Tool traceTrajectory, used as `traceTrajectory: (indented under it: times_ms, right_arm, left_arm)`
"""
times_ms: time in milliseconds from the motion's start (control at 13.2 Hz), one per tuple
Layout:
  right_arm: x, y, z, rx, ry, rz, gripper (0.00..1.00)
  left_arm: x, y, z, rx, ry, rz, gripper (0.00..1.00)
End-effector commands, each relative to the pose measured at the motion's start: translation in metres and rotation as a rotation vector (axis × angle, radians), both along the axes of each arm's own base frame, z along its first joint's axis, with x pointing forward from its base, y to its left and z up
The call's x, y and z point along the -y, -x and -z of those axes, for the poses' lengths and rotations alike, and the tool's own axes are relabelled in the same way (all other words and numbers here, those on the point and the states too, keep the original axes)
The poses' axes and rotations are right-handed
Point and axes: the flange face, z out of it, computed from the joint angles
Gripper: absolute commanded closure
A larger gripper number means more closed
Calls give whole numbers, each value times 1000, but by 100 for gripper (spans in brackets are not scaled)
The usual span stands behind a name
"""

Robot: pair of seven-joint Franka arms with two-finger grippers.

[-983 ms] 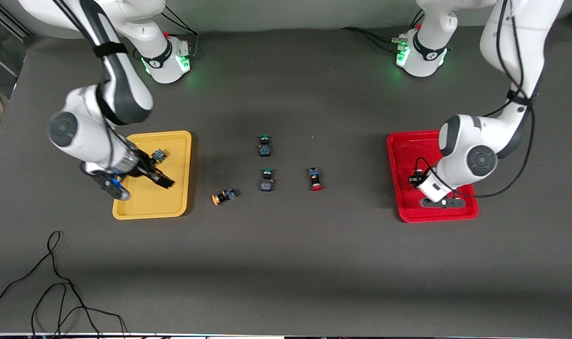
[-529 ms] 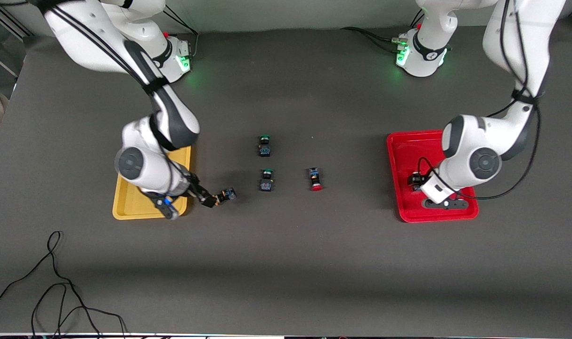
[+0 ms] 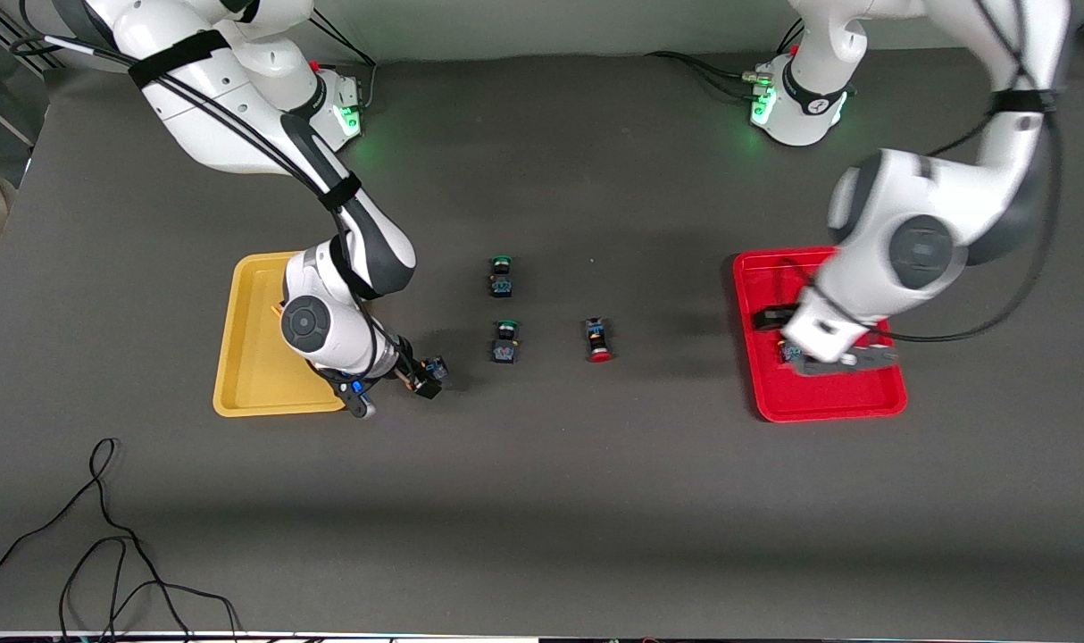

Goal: Place red and yellow buttons in trays
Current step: 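Grasp the second yellow button with the right gripper while the left gripper releases, then carry the yellow button to the yellow tray while the left gripper grasps red button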

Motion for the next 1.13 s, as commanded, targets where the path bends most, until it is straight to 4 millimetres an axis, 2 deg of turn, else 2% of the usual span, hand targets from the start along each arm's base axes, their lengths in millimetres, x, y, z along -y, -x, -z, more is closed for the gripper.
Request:
traceTrajectory:
  times_ms: [0,76,227,453,529,756,907,983,1058]
  right_arm:
    - [-3,1,3,2,21,13,13]
    - [-3,3,5,-1,23,11,16]
    - [-4,4,6,-2,23,11,25]
    - [-3,4,9,-6,25,11,32]
    - [-3,3,8,-3,24,10,36]
    - [-3,3,8,5,21,12,47]
    - [-2,3,8,4,22,13,52]
    - [-2,3,8,4,22,13,55]
    - [-2,1,3,10,20,14,61]
  left_arm:
    - [98,5,6,23,1,-99,1]
    - [133,5,9,36,11,-114,1]
    - [191,10,34,65,43,-105,1]
    - [235,23,84,121,108,-62,1]
    - [245,29,102,125,110,-56,1]
    - [246,32,154,113,101,-56,1]
    - [245,36,166,92,85,-55,2]
    - [246,39,168,87,81,-67,16]
    - [249,42,169,86,77,-91,40]
